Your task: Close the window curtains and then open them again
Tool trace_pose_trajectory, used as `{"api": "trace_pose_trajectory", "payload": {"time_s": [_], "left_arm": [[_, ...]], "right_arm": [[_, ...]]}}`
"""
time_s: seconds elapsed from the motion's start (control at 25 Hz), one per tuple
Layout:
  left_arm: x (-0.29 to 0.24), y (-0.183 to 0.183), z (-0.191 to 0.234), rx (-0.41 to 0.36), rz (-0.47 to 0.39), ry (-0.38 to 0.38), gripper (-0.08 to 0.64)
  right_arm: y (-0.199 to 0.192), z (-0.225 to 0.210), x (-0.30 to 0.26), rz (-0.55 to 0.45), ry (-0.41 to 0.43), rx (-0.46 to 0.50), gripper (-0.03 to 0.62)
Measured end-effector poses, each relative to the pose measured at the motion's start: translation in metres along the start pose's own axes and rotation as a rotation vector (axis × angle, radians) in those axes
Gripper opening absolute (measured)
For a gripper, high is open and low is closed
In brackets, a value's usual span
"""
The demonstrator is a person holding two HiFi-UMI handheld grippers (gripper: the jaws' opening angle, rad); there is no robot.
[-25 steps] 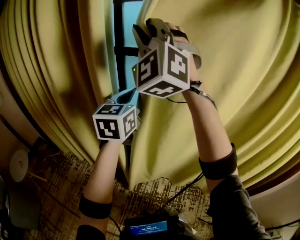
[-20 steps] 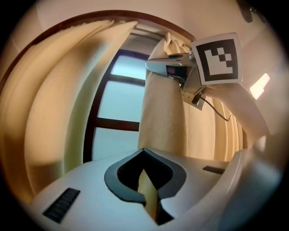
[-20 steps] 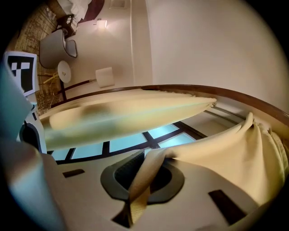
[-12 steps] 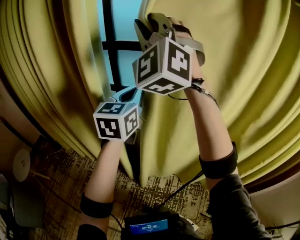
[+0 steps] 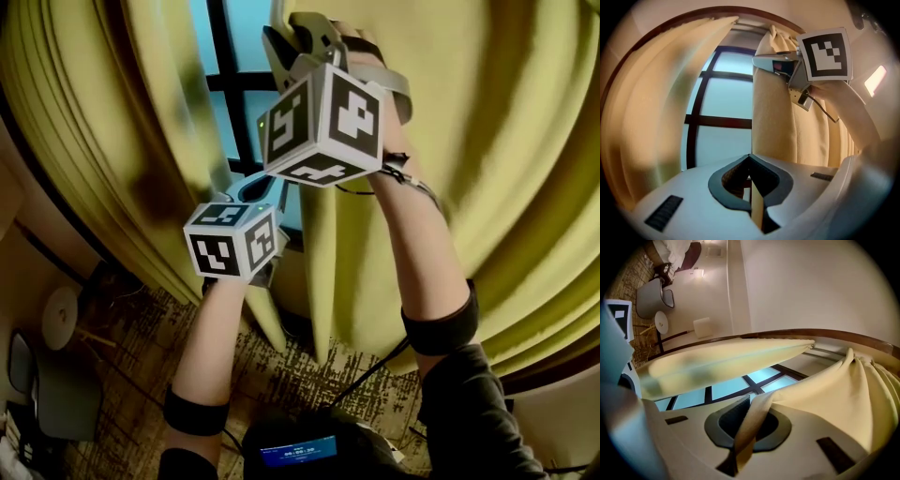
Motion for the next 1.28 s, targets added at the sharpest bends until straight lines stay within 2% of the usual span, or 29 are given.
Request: {"api": "trace_pose_trajectory", "payload": {"time_s": [0.4,0.76,0.88,1.12,1.28], "left_arm": [[0.029,0.004,0.028,-0.009,-0.054,-0.079,-0.011],[0.043,-0.013,0.093,0.021,-0.062,-0.113,-0.011],[0.045,-0.007,0.119,0.031,-0.071,-0.120,-0.011],[0.042,-0.016,0.153,0.042,-0.076,-0.125,-0.011],[0.056,-0.010,0.198,0.056,-0.077,-0.115,-0.011]], "right_arm": [[0.038,0.019,-0.023,0.026,-0.053,0.056,0.026],[0.070,0.050,-0.071,0.040,-0.062,0.088,0.026],[0.083,0.059,-0.098,0.050,-0.049,0.117,0.026],[0.082,0.093,-0.137,0.057,-0.015,0.144,0.026],[0.112,0.108,-0.172,0.042,-0.008,0.135,0.026]]}}
Point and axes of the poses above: the fingertips, and each gripper's own axes: x backward along the fingers, z to its left, y out of its top, the point moved 4 cm from there along x, backward along the fingers, and after that the axes turned 12 degrees about -x, right-handed, at the moved point
